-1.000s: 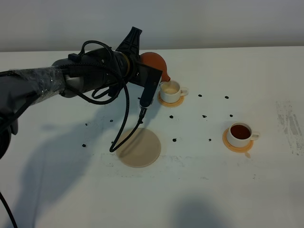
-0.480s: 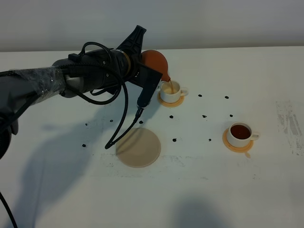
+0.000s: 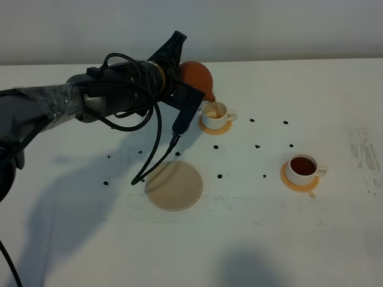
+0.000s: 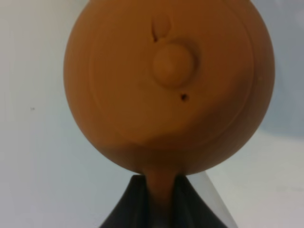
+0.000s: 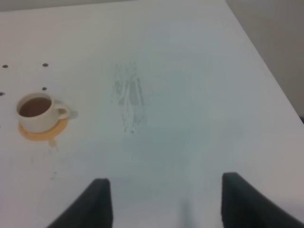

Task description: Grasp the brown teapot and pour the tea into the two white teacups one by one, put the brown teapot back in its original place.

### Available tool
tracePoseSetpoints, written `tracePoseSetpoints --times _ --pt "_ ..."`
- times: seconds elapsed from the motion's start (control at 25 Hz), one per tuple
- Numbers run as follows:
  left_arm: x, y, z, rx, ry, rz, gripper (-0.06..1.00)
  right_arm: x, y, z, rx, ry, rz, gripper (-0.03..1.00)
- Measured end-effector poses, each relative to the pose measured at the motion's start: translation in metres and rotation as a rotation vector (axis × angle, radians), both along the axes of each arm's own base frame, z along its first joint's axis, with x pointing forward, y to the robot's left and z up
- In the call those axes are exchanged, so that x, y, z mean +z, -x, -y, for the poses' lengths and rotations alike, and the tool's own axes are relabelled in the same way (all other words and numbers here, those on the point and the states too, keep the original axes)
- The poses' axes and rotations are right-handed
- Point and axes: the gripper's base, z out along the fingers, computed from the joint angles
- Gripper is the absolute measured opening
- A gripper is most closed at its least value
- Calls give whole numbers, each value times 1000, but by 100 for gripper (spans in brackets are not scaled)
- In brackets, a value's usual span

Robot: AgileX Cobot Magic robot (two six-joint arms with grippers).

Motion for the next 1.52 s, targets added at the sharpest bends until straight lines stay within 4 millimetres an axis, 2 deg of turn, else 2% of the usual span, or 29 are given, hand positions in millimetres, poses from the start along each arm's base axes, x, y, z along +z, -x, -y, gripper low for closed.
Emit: tracePoseSetpoints --times 1.52 --pt "4 -3 3 -68 -67 58 10 0 0 0 0 0 0 50"
